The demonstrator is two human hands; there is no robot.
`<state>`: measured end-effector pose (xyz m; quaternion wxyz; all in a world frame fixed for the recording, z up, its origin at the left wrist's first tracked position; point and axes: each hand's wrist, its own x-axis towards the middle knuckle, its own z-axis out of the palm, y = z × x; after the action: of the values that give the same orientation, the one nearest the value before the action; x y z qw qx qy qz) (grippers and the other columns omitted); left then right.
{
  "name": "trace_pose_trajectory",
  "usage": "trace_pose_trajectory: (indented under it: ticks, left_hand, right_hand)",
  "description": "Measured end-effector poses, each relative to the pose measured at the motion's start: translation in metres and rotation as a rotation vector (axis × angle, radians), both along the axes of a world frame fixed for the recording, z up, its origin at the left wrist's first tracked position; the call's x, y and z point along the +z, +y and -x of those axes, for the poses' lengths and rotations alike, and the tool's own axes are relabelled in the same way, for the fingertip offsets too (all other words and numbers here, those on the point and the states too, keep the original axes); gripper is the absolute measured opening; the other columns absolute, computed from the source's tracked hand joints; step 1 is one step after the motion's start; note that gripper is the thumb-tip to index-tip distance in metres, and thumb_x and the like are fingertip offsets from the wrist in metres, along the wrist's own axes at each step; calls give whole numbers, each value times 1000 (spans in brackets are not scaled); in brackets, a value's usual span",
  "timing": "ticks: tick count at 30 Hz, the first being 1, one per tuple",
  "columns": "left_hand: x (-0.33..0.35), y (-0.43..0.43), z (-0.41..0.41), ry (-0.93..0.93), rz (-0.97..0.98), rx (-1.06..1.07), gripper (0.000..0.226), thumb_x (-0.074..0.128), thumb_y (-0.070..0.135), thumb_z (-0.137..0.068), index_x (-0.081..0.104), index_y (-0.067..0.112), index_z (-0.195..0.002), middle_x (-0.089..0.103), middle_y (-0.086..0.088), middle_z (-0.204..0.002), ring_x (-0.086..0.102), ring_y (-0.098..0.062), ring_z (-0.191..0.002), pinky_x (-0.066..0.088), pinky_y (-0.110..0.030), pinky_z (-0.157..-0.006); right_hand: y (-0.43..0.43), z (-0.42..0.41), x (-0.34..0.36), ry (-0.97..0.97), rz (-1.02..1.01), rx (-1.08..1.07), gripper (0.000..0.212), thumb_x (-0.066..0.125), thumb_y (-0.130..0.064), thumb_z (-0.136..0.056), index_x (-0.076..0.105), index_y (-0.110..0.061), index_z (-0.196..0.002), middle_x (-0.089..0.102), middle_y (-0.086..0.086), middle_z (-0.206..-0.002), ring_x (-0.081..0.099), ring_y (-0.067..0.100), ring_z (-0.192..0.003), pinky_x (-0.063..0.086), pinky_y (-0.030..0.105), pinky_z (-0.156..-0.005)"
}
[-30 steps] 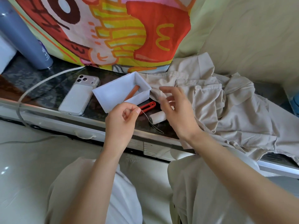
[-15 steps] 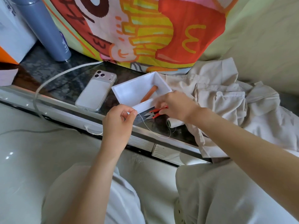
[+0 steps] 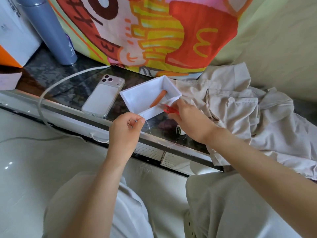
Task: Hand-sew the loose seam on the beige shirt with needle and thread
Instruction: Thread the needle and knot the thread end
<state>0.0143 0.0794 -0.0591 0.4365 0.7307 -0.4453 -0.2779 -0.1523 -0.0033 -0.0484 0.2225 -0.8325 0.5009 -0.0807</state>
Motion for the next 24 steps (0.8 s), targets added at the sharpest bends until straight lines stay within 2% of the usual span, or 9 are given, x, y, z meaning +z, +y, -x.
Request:
trace_pose_trajectory:
  ticks: [2,4,6,8,11,13,20,24]
  left_hand:
    - [0,1,0,7,3,1,21,63,13,-87,59,24,-70,57,10,-67,51,-3,-62,36,-6,-59]
    - [0,1,0,21,15,3,22,63,13,-87,59,26,-69,57,10,-66,51,-2,-61,37,-8,-60]
    - [-1,1,1,39,33,4,25,63,13,-86,59,28,-68,57,11,-65,50,-1,-60,39,-13,-63]
    - [-1,3,1,44,48,-7,25,64,13,-87,59,29,-68,57,12,-65,50,0,-60,39,-13,-63]
    - [-1,7,0,56,61,-15,24,64,13,-87,59,28,-69,58,11,-67,51,0,-61,39,-10,-63]
    - [0,10,-1,64,69,-14,25,64,12,-87,59,29,-69,59,11,-68,51,-2,-63,40,-14,-66]
    - [1,14,-4,85,84,-30,23,64,12,-87,61,28,-71,59,13,-66,50,1,-61,41,-20,-68]
    - [3,15,-3,105,79,-46,22,64,11,-87,61,26,-72,59,11,-67,50,0,-61,41,-18,-67]
  right_hand:
    - [27,-2,9,-428,-322,-207,19,41,-25,-101,48,-7,-103,61,1,-80,59,13,-64,48,31,-64]
    - [55,-6,12,-779,-787,-391,23,34,-26,-103,49,-10,-96,51,-3,-68,44,7,-50,39,20,-50]
    - [77,-8,8,-962,-1125,-507,26,31,-27,-104,51,-11,-98,47,-3,-65,35,6,-48,29,14,-42]
    - [89,-9,2,-1053,-1317,-557,26,34,-27,-103,52,-9,-102,45,-2,-63,32,5,-48,25,13,-40]
    - [95,-13,-4,-1134,-1430,-571,29,34,-27,-103,54,-5,-101,45,-1,-61,31,5,-47,23,13,-40]
    - [95,-17,-4,-1170,-1456,-573,31,34,-27,-102,55,-5,-98,45,-1,-61,31,5,-47,22,13,-41]
    - [92,-30,-2,-1258,-1469,-599,34,31,-29,-103,56,-5,-95,45,0,-61,31,5,-47,22,13,-41]
    - [92,-35,-4,-1254,-1467,-599,36,31,-32,-103,55,-6,-95,45,-1,-59,31,5,-45,21,13,-39]
